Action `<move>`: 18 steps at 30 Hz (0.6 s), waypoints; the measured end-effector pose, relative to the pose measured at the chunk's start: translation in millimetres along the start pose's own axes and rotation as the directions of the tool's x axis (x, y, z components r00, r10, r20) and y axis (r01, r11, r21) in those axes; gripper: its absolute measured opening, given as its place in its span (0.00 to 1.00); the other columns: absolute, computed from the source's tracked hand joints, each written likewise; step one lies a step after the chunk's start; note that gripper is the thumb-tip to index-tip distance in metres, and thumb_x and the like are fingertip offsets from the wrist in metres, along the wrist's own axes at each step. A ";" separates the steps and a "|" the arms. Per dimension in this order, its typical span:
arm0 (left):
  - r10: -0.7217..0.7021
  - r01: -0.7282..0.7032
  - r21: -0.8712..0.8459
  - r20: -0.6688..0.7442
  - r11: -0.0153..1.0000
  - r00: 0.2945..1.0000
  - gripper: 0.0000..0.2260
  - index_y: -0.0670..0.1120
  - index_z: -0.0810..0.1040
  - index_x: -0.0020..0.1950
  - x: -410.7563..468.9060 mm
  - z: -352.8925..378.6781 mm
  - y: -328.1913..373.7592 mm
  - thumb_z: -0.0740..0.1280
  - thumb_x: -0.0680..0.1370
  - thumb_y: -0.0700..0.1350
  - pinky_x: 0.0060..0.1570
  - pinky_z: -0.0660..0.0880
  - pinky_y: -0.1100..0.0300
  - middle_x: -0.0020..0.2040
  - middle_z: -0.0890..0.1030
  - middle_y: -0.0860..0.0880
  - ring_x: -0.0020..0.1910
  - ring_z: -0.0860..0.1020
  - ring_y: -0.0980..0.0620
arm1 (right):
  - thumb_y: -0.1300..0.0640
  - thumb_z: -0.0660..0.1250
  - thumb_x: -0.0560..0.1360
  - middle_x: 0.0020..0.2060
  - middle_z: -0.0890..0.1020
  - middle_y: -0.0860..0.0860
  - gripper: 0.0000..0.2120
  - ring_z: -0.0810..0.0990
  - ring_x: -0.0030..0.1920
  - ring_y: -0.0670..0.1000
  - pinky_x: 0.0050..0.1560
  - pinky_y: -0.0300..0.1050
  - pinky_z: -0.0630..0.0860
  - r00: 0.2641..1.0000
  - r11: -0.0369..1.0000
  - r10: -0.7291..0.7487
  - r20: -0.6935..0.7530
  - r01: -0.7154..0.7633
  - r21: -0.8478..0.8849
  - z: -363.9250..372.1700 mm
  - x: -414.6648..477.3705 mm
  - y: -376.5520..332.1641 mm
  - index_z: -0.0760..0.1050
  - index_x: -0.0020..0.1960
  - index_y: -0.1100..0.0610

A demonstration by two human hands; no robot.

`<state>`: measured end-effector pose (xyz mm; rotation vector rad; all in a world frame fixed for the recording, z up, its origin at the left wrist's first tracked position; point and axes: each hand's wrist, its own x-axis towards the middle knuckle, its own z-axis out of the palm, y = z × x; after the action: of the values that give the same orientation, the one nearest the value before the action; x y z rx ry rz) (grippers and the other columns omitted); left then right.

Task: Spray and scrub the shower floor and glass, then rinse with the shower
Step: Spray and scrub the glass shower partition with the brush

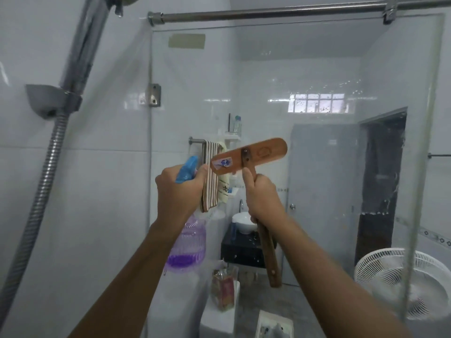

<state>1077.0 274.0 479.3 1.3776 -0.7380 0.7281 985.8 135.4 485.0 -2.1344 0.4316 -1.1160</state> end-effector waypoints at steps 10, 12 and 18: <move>-0.083 0.083 0.015 -0.015 0.996 0.996 0.11 0.47 0.77 0.39 5.6 -30.2 -14.2 0.72 0.78 0.49 0.34 0.83 0.44 0.34 0.80 0.39 0.31 0.81 0.41 | 0.40 0.51 0.84 0.33 0.75 0.49 0.21 0.73 0.30 0.45 0.28 0.39 0.75 0.998 0.997 -0.016 -0.056 0.021 0.077 24.5 8.7 -19.6 0.71 0.46 0.53; -0.090 0.091 0.030 -0.026 0.995 0.996 0.12 0.47 0.76 0.38 4.7 -37.9 -20.6 0.72 0.78 0.49 0.32 0.83 0.43 0.34 0.80 0.38 0.30 0.81 0.41 | 0.39 0.51 0.83 0.33 0.76 0.51 0.22 0.74 0.31 0.47 0.31 0.41 0.76 1.000 0.997 0.023 0.018 -0.024 0.078 46.4 -31.8 15.6 0.73 0.47 0.54; -0.129 0.131 0.058 -0.031 0.990 0.991 0.10 0.46 0.78 0.43 6.7 -51.1 -33.0 0.71 0.78 0.51 0.36 0.84 0.45 0.34 0.80 0.43 0.31 0.81 0.44 | 0.39 0.50 0.83 0.38 0.79 0.56 0.25 0.79 0.34 0.53 0.39 0.55 0.81 1.000 0.998 0.009 -0.004 -0.008 0.069 58.9 21.5 -36.0 0.73 0.42 0.57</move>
<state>1109.3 323.3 462.8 1.4535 -0.6025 0.6696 1045.5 173.5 499.4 -2.0690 0.3980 -1.1146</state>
